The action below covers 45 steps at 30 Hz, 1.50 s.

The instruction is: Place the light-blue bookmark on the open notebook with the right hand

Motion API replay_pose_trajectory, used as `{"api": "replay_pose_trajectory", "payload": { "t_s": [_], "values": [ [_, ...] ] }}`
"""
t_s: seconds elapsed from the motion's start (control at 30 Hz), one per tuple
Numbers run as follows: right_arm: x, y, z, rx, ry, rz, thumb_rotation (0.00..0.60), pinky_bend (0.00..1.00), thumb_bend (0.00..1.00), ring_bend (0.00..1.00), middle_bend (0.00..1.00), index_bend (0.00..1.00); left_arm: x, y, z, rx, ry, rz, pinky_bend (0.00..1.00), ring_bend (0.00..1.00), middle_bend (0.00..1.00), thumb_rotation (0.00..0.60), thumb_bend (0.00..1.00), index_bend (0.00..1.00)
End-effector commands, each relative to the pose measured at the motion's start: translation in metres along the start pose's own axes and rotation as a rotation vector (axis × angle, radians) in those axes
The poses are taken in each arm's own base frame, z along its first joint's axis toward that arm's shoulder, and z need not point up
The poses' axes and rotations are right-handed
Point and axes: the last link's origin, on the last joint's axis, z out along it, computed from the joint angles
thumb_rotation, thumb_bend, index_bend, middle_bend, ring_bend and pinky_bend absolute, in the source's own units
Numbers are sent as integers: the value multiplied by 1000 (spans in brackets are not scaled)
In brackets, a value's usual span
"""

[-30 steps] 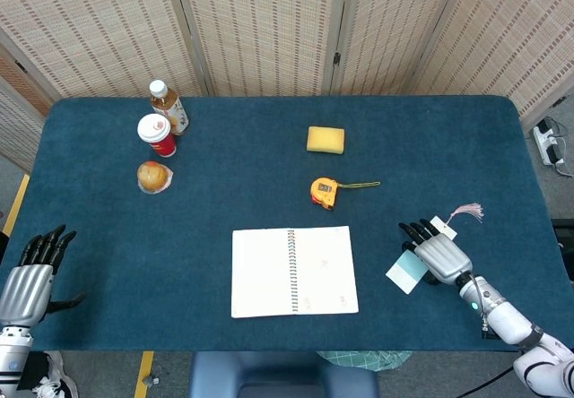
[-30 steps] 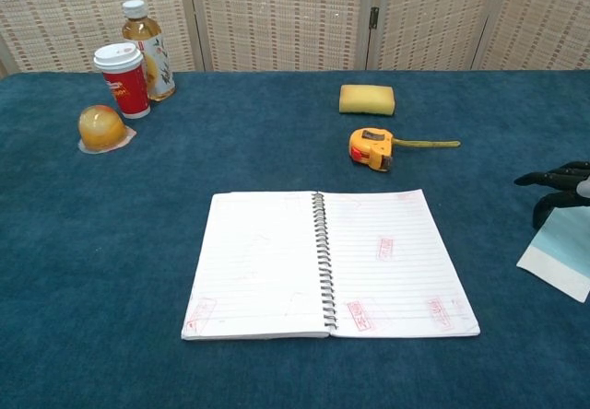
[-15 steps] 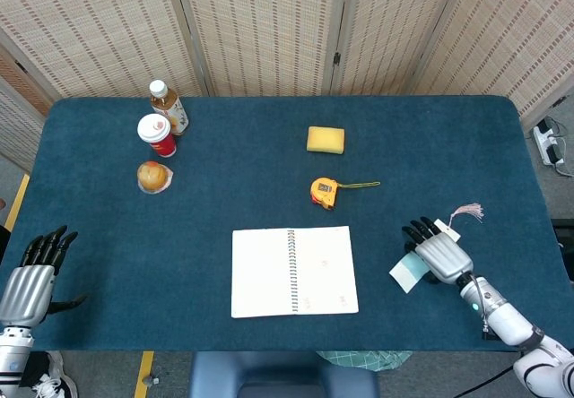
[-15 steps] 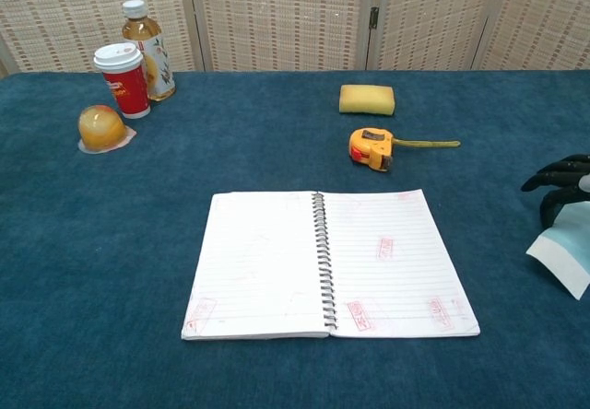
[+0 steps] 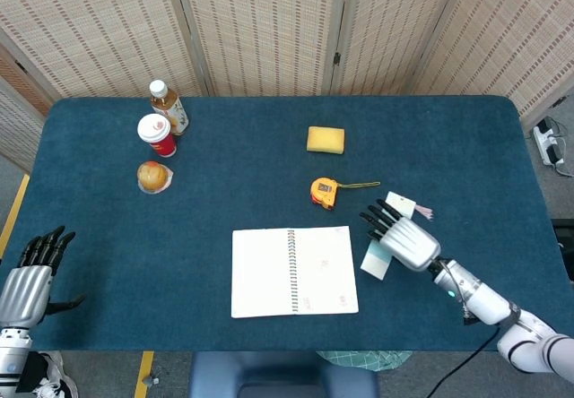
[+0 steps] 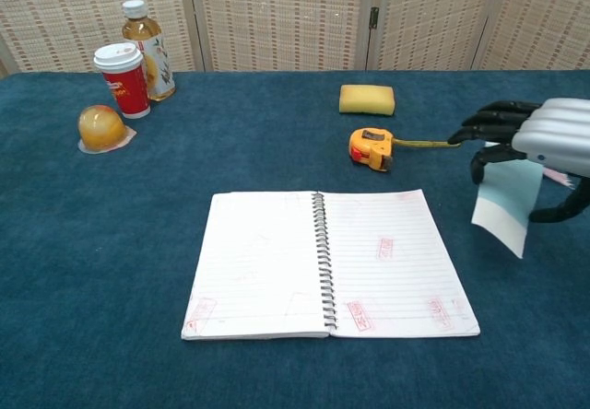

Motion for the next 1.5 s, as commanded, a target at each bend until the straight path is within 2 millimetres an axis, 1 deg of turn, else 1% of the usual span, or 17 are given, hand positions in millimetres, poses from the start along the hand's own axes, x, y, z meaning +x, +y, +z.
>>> {"api": "replay_pose_trajectory", "payload": {
  "t_s": [0.03,0.2,0.33,0.57,0.7,1.13,1.4,1.5],
  "values": [
    [10,-17,31,145,81,-33,600,0,203,9,98,472,2,1,-2,-5,6,0,0,0,33,600,156,109],
    [12,-37,57,256,116,-54,600,0,194,7,90,464,3,-2,-2,0,7,-8,0,0,33,600,156,109],
    [11,-52,72,315,118,-45,600,0,195,8,87,462,4,-2,-1,-2,3,-15,0,0,33,600,158,109],
    [13,-71,89,395,129,-54,600,0,189,8,84,460,5,-5,-1,0,4,-24,0,0,33,600,155,109],
    [14,-75,90,428,129,-59,600,0,187,11,84,459,6,-7,0,6,9,-27,0,0,34,600,155,109],
    [12,-80,77,487,111,-79,600,0,184,14,82,458,5,-5,0,2,5,-20,0,0,33,600,154,109],
    [10,-83,78,479,95,-93,600,0,184,19,82,457,5,-5,1,-2,5,-27,0,0,34,600,154,108],
    [8,-83,79,472,84,-92,600,0,185,23,83,454,6,-9,2,10,4,-43,0,0,33,600,151,106]
  ]
}}
